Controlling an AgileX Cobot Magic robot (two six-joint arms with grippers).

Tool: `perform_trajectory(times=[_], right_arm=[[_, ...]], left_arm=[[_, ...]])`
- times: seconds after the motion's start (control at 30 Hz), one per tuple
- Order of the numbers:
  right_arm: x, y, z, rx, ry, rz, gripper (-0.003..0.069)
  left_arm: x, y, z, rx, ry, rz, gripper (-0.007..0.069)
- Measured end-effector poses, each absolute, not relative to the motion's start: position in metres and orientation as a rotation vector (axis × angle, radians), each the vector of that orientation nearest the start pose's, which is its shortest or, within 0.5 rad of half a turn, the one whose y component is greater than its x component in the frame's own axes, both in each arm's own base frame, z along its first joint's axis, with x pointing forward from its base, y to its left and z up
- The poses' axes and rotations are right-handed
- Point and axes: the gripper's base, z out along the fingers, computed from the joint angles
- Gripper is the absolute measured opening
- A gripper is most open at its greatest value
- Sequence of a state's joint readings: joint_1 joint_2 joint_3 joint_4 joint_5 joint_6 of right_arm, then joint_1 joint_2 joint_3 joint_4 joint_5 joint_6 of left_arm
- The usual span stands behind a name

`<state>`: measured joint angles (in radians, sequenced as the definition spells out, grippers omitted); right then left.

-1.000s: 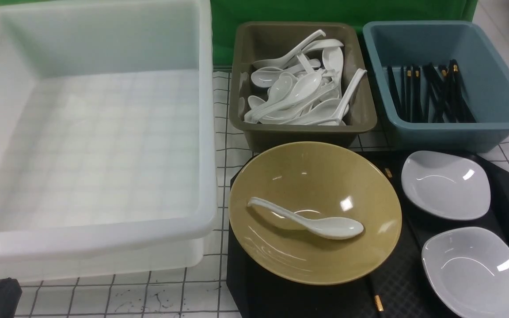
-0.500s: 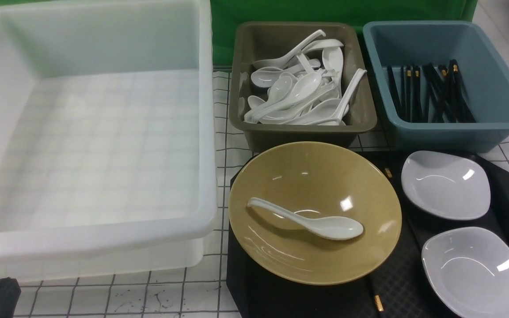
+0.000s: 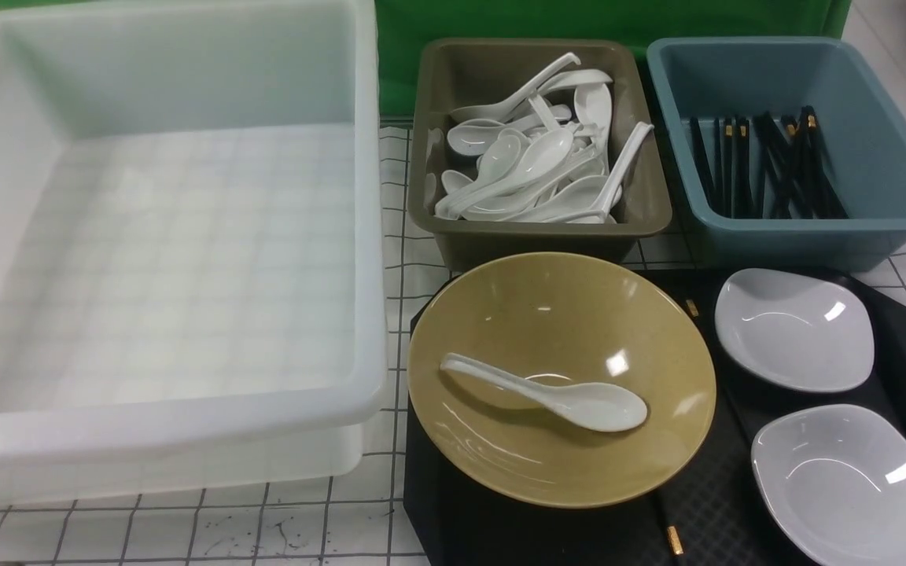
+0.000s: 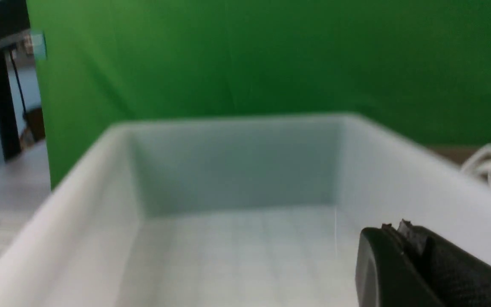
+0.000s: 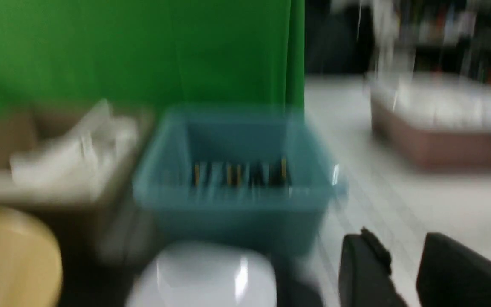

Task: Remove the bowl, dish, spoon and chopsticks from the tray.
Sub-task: Use the left arm to grab the soup spoon in the middle

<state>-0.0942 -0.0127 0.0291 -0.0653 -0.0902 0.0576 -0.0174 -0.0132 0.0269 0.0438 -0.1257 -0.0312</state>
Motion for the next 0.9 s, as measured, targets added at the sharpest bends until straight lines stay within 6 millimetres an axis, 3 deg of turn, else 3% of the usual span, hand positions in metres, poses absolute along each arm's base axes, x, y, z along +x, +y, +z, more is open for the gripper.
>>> perform_trajectory(times=[0.23, 0.33, 0.43, 0.57, 0.67, 0.77, 0.83, 0.87, 0.9], right_arm=[[0.039, 0.000, 0.251, 0.066, 0.940, 0.038, 0.0236], [0.031, 0.001, 0.261, 0.101, 0.796, 0.176, 0.0236], [0.028, 0.002, 0.265, 0.124, 0.748, 0.261, 0.0235], [0.021, 0.002, 0.297, 0.134, 0.745, 0.269, 0.0193], [0.012, 0.001, 0.336, 0.147, 0.799, 0.236, 0.0115], [0.024, -0.001, 0.353, 0.184, 0.973, 0.200, 0.0042], [0.031, -0.002, 0.354, 0.189, 1.039, 0.177, 0.0038], [0.046, -0.004, 0.348, 0.176, 1.175, 0.104, 0.0037], [0.049, -0.004, 0.347, 0.173, 1.199, 0.093, 0.0037]], left_arm=[[0.038, -0.003, 0.253, 0.009, 0.929, -0.071, -0.0013], [0.028, -0.002, 0.264, -0.026, 0.757, -0.154, -0.0013], [0.025, 0.000, 0.273, -0.079, 0.718, -0.221, -0.0013], [0.025, -0.001, 0.320, -0.071, 0.789, -0.218, -0.0013], [0.033, -0.003, 0.368, -0.038, 0.934, -0.163, -0.0013], [0.065, -0.002, 0.390, -0.068, 1.136, -0.162, -0.0013], [0.079, -0.002, 0.394, -0.089, 1.219, -0.175, -0.0013], [0.108, -0.004, 0.390, -0.125, 1.371, -0.210, -0.0011], [0.111, -0.004, 0.389, -0.126, 1.388, -0.213, -0.0011]])
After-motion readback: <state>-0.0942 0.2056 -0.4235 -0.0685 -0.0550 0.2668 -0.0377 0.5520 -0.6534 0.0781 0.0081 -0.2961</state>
